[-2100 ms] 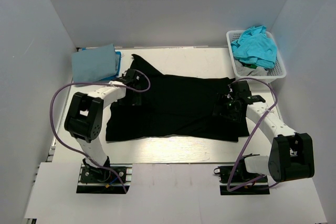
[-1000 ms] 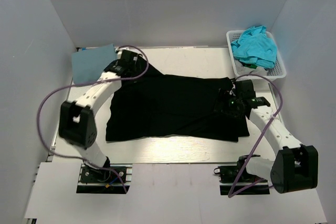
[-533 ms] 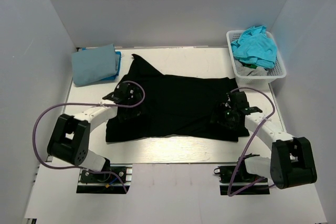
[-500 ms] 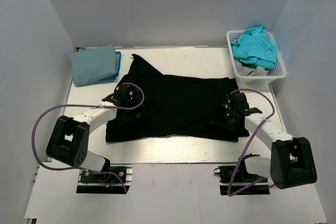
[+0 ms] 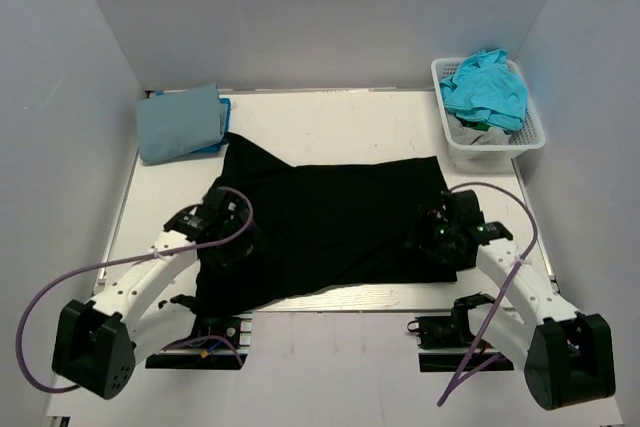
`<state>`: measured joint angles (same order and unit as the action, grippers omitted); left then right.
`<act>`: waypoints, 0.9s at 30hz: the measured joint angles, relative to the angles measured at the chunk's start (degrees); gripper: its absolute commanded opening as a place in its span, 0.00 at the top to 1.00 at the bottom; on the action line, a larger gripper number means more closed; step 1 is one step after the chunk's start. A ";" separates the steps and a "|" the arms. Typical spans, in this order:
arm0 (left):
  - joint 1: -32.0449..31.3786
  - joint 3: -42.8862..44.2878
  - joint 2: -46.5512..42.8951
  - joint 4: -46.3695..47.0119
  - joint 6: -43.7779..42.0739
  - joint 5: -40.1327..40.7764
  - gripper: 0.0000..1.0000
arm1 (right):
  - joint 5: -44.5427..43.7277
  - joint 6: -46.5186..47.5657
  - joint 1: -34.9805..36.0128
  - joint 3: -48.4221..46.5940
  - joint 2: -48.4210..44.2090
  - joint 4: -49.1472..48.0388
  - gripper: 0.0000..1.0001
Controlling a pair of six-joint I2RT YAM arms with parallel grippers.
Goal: Fold and stack the t-shirts
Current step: Grap the side of the flattened tshirt furthest away from the robot with both arms
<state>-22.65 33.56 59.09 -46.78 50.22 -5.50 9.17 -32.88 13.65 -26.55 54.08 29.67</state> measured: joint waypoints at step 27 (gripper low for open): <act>15.21 60.37 59.43 12.94 -18.80 21.22 0.00 | -4.94 8.46 1.05 -42.69 37.48 3.61 0.10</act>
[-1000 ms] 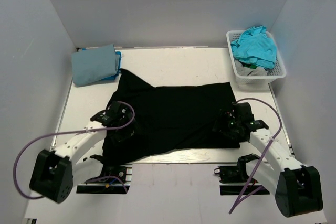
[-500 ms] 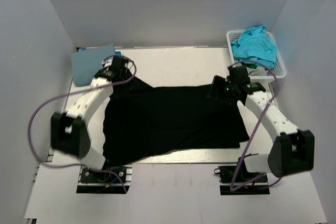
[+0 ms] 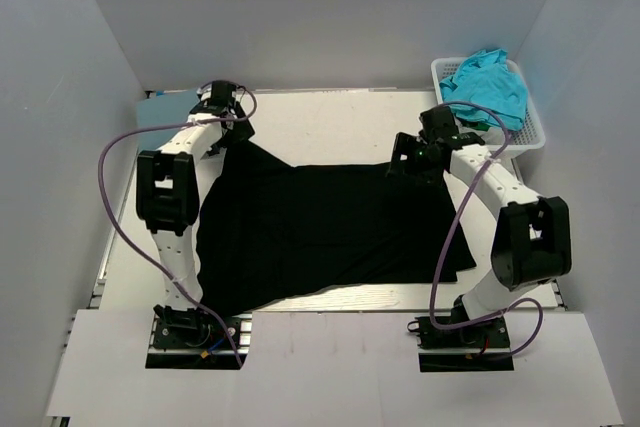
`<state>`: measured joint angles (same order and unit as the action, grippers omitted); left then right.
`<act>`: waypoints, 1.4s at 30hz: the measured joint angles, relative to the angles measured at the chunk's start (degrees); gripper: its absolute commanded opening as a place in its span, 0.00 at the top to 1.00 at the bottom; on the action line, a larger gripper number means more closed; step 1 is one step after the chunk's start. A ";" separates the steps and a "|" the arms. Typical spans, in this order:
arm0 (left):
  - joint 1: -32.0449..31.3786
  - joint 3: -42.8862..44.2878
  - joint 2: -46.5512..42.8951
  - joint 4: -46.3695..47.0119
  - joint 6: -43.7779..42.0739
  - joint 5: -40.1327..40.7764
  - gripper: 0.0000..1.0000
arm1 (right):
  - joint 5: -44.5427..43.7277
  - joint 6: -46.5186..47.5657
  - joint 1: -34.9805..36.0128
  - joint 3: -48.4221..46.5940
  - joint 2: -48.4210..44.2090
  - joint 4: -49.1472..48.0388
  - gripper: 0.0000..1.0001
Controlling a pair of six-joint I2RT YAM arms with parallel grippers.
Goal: Fold and stack the t-shirts
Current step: Grap the side of the flattened tshirt furthest away from the robot with both arms
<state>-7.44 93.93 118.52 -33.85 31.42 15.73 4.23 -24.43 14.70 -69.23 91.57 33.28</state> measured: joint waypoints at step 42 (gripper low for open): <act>0.48 2.91 7.48 2.32 -0.85 -7.21 1.00 | -8.63 0.76 0.00 -5.88 8.76 -0.24 0.10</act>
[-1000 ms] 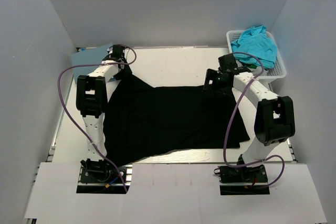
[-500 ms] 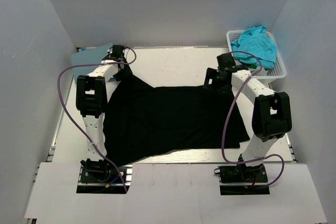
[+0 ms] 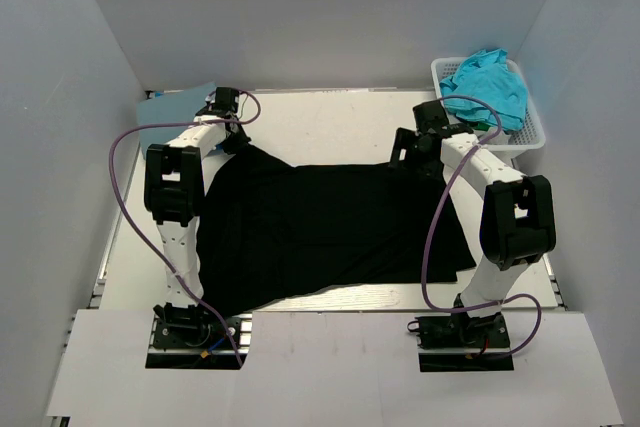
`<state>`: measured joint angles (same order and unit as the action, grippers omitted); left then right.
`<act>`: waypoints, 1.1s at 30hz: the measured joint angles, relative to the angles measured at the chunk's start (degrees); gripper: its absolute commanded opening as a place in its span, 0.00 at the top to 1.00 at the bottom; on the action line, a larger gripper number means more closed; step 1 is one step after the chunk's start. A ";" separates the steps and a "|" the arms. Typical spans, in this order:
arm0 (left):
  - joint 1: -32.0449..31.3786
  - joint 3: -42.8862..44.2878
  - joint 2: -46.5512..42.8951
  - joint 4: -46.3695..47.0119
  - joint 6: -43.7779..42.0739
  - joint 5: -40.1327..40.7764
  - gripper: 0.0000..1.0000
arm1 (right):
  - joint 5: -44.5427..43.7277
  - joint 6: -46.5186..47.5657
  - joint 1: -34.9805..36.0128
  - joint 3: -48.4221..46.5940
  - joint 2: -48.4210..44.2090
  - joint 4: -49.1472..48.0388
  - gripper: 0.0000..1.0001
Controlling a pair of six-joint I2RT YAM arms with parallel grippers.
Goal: Fold and stack the t-shirts
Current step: Grap the side of the flattened tshirt furthest away from the robot with both arms
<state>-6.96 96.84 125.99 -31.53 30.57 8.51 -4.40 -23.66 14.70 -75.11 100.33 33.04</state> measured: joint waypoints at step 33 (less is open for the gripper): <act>0.15 -8.31 -11.69 1.64 -0.85 0.07 1.00 | -26.64 -9.40 -2.16 -18.73 22.80 4.63 0.10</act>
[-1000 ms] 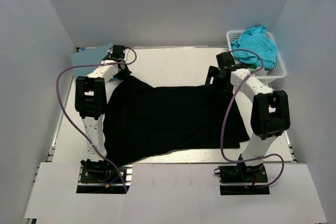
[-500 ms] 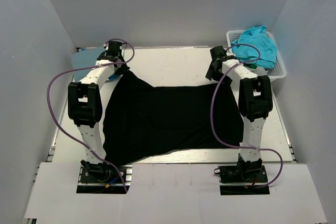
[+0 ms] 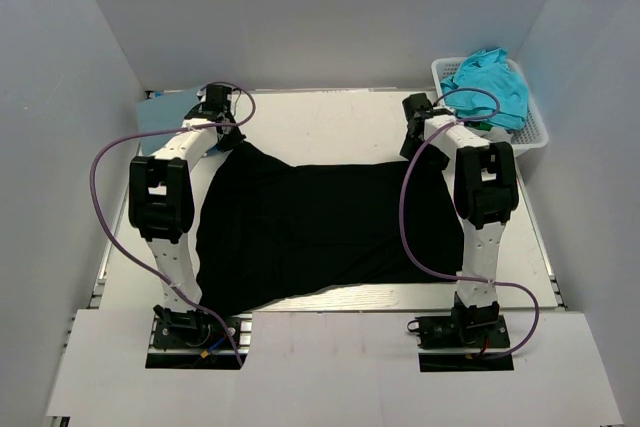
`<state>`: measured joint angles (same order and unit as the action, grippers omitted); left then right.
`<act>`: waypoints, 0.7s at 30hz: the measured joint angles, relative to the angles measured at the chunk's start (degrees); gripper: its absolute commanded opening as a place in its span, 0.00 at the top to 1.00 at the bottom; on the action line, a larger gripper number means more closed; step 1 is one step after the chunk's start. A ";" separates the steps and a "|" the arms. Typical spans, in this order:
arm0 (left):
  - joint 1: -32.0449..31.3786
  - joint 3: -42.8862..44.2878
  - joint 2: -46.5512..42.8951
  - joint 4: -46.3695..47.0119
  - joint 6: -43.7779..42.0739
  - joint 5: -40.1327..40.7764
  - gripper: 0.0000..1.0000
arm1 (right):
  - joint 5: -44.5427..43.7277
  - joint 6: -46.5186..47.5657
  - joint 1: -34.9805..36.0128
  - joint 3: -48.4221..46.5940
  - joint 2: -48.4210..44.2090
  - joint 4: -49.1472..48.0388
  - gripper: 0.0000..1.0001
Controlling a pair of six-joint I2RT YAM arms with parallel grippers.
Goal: Fold and stack the t-shirts
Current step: Grap the side of the flattened tshirt furthest away from the robot with both arms
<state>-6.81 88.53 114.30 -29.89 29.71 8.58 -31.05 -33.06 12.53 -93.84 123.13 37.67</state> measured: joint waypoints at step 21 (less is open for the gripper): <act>0.00 -1.01 -2.21 1.22 -0.33 -0.26 1.00 | 8.76 3.56 -0.76 1.66 0.17 -8.22 0.31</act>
<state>-6.81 87.53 112.09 -28.67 29.39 8.32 -22.28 -29.50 11.77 -92.18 123.31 29.45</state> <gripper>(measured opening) 0.133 0.769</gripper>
